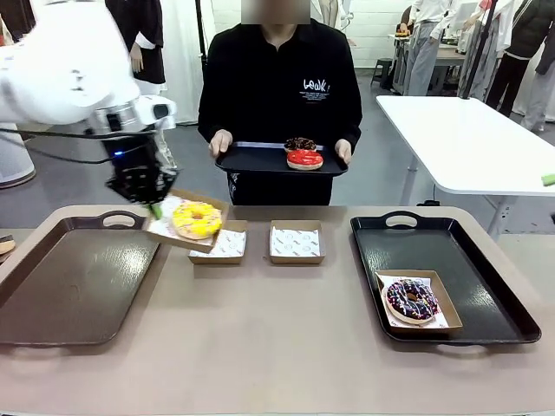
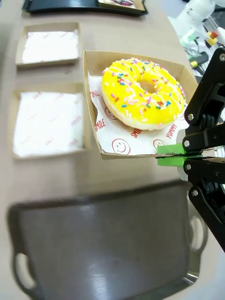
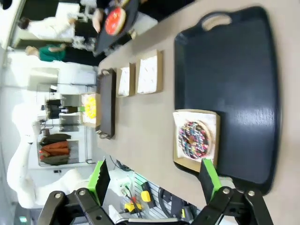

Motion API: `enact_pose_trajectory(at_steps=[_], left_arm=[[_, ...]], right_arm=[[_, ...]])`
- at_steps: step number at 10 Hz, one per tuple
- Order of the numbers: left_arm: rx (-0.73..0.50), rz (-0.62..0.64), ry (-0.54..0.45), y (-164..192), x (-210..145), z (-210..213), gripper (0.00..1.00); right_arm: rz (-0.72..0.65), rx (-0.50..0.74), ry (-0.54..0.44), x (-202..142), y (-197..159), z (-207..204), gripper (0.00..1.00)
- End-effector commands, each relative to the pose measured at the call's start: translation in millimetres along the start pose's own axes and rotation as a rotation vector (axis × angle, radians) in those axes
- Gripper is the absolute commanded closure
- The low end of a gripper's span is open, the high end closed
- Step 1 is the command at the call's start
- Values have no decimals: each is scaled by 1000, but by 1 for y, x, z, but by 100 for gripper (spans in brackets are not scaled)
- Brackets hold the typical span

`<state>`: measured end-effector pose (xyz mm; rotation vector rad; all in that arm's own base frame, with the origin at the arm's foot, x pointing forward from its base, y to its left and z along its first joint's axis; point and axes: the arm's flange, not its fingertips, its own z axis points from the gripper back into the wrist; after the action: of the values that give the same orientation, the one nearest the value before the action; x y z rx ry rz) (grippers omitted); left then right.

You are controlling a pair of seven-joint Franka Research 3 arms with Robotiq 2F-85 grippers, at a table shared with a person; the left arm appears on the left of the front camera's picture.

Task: Individually package the donuts and arrange them on the tray.
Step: Place the picked Paper togo box on the Handle tray while simultaneously picking up another Paper togo box from the table with the other hand.

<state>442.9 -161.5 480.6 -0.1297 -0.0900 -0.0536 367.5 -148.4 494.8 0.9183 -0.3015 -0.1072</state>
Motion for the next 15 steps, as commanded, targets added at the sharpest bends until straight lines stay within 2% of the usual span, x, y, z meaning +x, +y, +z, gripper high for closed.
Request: enact_pose_trajectory(at_steps=[1,3,5,7,9,11,12,15], left_arm=[[-46,-8,26,43,-33,-5,99],[-56,48,50,83,-50,-13,99],[-35,60,59,107,-63,-21,99],[-45,78,64,127,-65,-26,99],[-73,92,74,133,-62,-30,99],[-45,107,71,129,-62,-28,99],[-45,107,71,129,-62,-28,99],[-45,107,71,129,-62,-28,99]], right_arm=[[55,-48,21,20,52,-41,0],[114,-108,58,27,99,-94,0],[160,-190,65,28,111,-146,0],[170,-207,84,29,113,-174,0],[160,-147,127,25,111,-179,0],[149,-54,181,14,109,-168,0],[176,-164,134,24,109,-183,0],[176,-164,134,24,109,-183,0]])
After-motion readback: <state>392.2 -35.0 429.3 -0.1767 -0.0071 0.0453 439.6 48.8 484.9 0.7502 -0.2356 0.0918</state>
